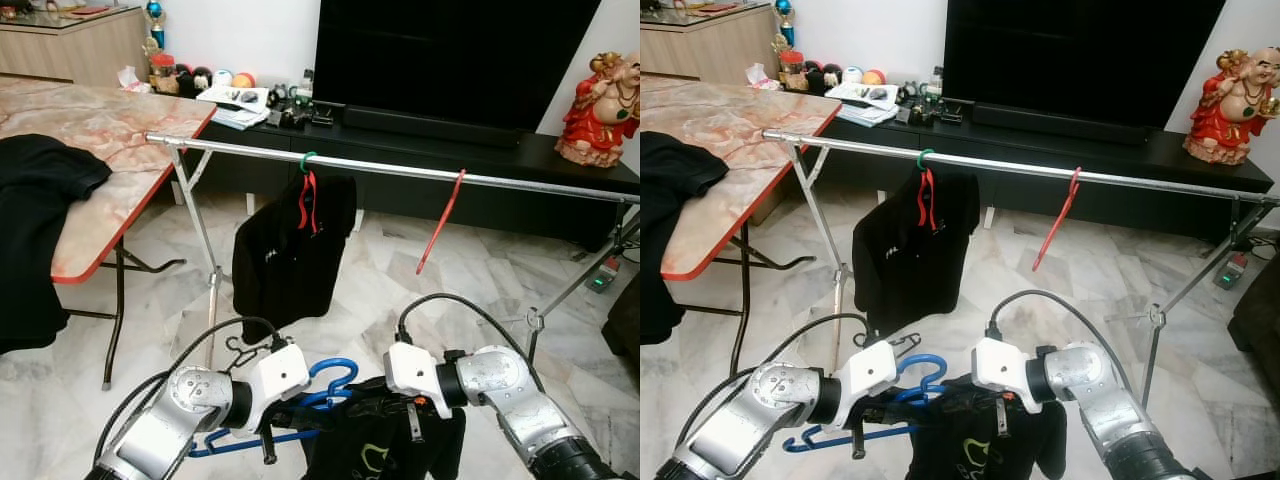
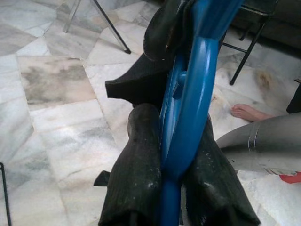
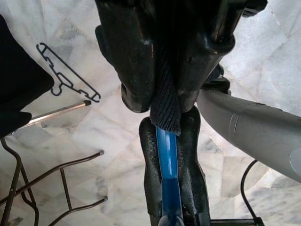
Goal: Hang hanger
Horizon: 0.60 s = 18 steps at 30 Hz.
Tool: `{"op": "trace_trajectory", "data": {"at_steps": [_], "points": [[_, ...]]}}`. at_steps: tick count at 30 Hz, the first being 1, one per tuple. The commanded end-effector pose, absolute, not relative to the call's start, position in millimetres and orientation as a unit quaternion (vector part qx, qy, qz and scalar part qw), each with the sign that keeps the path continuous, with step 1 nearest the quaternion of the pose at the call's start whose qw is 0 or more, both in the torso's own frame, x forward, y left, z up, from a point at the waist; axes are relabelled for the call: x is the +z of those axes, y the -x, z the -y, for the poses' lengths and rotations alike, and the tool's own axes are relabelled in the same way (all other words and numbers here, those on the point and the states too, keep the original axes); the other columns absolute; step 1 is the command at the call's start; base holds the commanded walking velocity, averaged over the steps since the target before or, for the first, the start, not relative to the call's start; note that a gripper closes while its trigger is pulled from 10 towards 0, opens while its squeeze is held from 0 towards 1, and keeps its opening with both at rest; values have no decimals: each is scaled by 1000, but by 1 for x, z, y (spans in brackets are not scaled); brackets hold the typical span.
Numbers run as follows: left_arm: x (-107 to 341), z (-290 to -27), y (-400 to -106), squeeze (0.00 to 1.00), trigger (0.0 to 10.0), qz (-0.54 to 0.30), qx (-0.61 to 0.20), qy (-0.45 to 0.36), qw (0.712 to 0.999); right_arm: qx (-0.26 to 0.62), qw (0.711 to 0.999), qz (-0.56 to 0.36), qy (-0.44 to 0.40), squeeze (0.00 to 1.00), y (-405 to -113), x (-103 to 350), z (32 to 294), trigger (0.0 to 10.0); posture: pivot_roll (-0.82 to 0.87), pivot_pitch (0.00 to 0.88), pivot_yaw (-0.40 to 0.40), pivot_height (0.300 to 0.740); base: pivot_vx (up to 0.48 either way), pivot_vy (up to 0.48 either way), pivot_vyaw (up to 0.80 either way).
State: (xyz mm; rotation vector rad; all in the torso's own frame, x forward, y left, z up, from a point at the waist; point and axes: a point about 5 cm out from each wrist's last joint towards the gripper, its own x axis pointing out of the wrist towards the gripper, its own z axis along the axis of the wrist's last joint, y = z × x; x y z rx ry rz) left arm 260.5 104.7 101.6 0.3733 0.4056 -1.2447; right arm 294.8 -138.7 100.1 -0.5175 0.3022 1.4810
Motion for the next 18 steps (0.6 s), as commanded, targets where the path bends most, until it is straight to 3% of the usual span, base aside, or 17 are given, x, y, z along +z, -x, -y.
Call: {"op": "trace_trajectory", "data": {"at_steps": [1, 3, 4, 6, 7, 18], "points": [[105, -101, -264, 0, 0, -175, -568, -156, 789, 667, 700, -106, 233, 0, -298, 113, 134, 10000, 98, 0, -119, 740, 0, 0, 0], [105, -99, -264, 0, 0, -173, -569, -150, 790, 667, 699, -107, 234, 39, -299, 114, 136, 10000, 96, 0, -121, 740, 0, 0, 0], [105, -98, -264, 0, 0, -172, -569, -147, 791, 667, 699, -108, 234, 729, -299, 116, 137, 10000, 93, 0, -123, 740, 0, 0, 0], [104, -98, -264, 0, 0, -172, -569, -147, 791, 667, 699, -108, 235, 729, -300, 117, 138, 10000, 93, 0, -123, 740, 0, 0, 0], [104, -97, -264, 0, 0, -170, -567, -144, 793, 667, 698, -109, 236, 1000, -300, 119, 140, 10000, 90, 0, -126, 740, 0, 0, 0], [101, -97, -266, 0, 0, -168, -559, -131, 801, 666, 693, -115, 251, 1000, -302, 128, 154, 10000, 78, 0, -138, 740, 0, 0, 0]]}}
